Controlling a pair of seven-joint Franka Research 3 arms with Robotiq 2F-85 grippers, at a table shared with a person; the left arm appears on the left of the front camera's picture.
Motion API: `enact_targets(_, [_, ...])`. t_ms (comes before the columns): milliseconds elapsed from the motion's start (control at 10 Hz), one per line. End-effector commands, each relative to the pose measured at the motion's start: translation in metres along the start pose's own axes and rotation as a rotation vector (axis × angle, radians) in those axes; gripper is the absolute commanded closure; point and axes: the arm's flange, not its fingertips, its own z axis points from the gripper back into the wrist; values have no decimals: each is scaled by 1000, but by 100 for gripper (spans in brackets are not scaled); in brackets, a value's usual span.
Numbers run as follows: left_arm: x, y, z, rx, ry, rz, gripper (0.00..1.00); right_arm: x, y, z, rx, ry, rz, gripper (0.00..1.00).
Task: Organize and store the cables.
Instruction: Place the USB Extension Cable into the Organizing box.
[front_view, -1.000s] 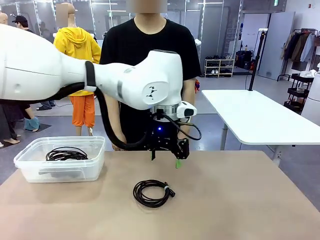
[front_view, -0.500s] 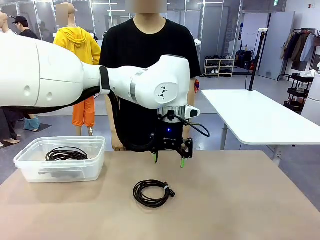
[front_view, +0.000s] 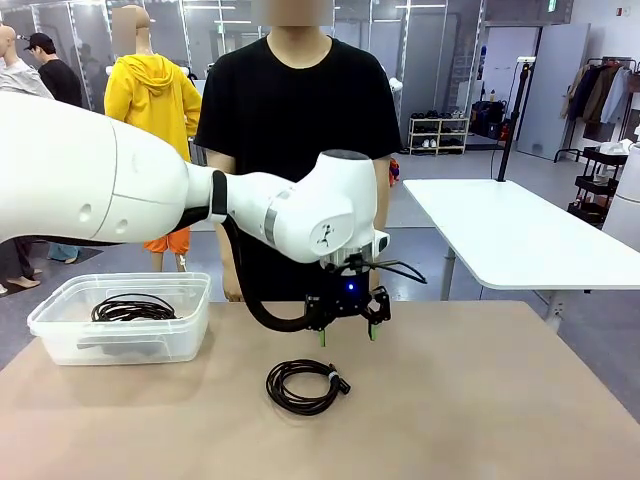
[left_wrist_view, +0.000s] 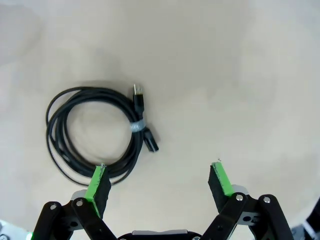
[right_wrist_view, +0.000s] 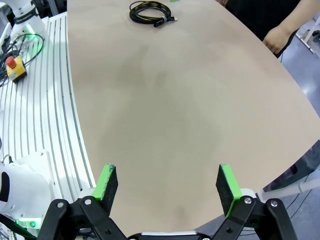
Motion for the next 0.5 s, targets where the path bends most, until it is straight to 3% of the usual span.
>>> enact_targets(0, [-7,13,-21,-6,-33,53,0,1,-1,0,-10,-5,-10,0])
enact_targets(100, [-8,15,-19,4,-59,47,0,1,-1,0,-10,-5,-10,0])
enact_targets(200, [0,3,-12,-6,-12,31,0,1,-1,0,-10,-5,-10,0])
enact_targets(400, [0,3,-12,-6,-12,31,0,1,-1,0,-10,-5,-10,0])
